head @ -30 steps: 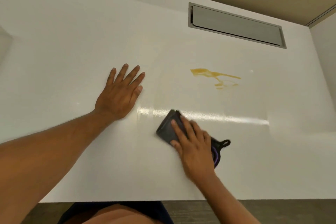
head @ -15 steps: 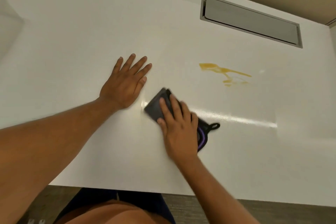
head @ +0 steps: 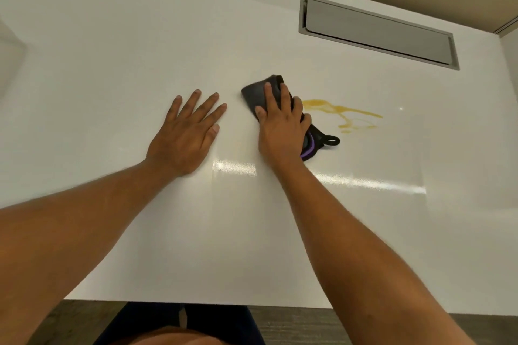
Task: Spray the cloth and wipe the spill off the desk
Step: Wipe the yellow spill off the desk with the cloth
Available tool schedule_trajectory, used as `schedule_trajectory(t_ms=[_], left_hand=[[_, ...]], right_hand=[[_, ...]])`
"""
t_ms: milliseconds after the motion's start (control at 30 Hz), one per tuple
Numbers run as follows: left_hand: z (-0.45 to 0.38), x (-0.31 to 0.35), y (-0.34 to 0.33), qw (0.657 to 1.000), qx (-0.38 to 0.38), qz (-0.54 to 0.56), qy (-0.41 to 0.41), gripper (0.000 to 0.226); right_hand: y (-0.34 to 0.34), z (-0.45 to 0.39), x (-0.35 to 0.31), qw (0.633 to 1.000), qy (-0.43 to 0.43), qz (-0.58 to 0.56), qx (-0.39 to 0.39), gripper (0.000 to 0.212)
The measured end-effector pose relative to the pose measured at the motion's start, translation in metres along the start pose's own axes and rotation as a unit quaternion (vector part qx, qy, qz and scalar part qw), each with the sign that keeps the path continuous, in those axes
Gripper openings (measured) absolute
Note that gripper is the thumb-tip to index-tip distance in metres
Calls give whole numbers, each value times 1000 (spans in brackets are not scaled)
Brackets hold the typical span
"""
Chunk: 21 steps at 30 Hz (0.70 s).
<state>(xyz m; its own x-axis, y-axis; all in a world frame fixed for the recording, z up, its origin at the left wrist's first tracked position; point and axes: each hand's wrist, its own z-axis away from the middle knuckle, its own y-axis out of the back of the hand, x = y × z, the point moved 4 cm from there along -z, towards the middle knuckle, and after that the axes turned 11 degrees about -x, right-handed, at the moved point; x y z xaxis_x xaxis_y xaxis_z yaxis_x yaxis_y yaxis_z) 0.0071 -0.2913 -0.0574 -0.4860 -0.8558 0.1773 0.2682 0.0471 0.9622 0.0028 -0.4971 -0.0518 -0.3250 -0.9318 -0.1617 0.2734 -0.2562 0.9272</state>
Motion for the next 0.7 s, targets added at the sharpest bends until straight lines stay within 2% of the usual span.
schedule_trajectory(t_ms=[100, 233, 367, 433, 500, 600, 700], left_hand=[[0, -3, -2, 1000, 7, -5, -7, 58], [0, -3, -3, 1000, 17, -15, -8, 59], [2, -2, -3, 999, 25, -30, -5, 58], [1, -1, -2, 1000, 20, -23, 0, 59], [0, -1, -2, 1000, 15, -16, 1, 60], [0, 1, -1, 1000, 14, -22, -1, 61], [0, 2, 1, 1000, 10, -25, -2, 62]], right_hand=[[-4, 7, -5, 1000, 7, 20, 11, 58], [-31, 86, 10, 997, 60, 43, 24, 58], [-61, 174, 56, 997, 68, 42, 10, 60], [-58, 184, 89, 997, 58, 43, 0, 58], [-41, 166, 124, 999, 12, 36, 10, 56], [0, 103, 171, 993, -108, 1, 40, 56], [29, 39, 185, 980, -186, -34, 60, 56]])
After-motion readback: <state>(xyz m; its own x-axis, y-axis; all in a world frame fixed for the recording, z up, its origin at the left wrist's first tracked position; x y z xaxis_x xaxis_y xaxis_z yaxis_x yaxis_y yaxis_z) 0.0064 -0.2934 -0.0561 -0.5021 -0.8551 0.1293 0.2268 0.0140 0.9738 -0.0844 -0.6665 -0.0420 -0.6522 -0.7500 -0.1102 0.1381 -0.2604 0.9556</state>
